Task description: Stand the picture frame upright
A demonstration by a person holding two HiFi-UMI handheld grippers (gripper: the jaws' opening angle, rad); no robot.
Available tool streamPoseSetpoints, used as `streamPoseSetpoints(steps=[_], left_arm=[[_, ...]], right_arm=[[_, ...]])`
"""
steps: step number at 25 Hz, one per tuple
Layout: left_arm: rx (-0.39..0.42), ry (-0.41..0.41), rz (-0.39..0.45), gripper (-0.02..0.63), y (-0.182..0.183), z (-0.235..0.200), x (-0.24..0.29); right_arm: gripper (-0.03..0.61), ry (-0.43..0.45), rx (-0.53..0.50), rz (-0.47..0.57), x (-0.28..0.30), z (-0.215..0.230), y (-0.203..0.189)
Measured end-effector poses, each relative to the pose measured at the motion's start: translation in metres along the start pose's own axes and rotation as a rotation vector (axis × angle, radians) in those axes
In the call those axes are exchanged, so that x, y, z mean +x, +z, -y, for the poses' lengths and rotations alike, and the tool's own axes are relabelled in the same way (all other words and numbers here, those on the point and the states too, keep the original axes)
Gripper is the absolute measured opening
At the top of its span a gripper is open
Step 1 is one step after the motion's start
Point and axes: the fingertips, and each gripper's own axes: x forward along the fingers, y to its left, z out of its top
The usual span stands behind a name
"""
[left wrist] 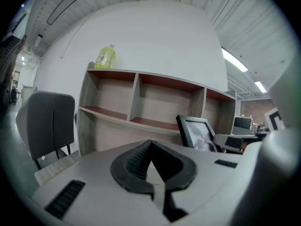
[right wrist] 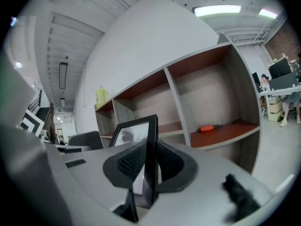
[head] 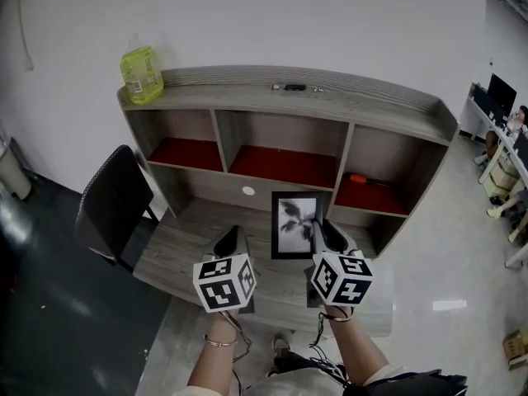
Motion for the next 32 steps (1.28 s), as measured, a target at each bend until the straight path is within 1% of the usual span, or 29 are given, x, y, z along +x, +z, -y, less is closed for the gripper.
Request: streamPoseSetpoints(steps=[4, 14, 20, 26, 32], left_arm=[[0.029, -0.017, 0.021, 0.009, 0.022, -0.001, 0.019], [0.051, -0.029, 0.068, 0.009, 0.068, -0.011, 0.059], [0.068, -0.037, 0.071, 0.009, 0.082, -0.014, 0.074], [0.107, -0.063, 0.094, 0.009, 0.105, -0.006, 0.092], [0.096, -0.074, 0.091, 0.009, 0.115, -0.010, 0.112]], right_arm=[[0.083, -0.002, -0.001, 0.040, 0.020, 0.001, 0.021], [0.083, -0.010, -0.036, 0.119, 0.066, -0.003, 0.068], [0.083, -0.014, -0.036, 0.138, 0.087, -0.005, 0.083], [0.083, -0.036, -0.042, 0.171, 0.105, -0.005, 0.095], [0.083, -0.055, -0.036, 0.188, 0.127, -0.003, 0.102]])
